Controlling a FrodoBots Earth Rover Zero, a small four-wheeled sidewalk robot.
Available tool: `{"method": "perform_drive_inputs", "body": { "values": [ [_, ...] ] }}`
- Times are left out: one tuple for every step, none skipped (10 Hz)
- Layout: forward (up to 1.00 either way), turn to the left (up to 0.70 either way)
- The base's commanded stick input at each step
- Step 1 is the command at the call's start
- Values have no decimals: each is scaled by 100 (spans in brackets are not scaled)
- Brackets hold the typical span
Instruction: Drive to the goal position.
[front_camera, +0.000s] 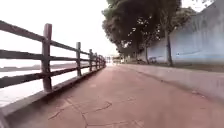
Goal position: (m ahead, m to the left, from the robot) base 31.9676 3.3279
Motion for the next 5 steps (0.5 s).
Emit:
{"method": "perform_drive_inputs", "body": {
  "values": [
    [100, 0],
    [100, 0],
    [100, 0],
    [100, 0],
    [100, 0]
  ]
}}
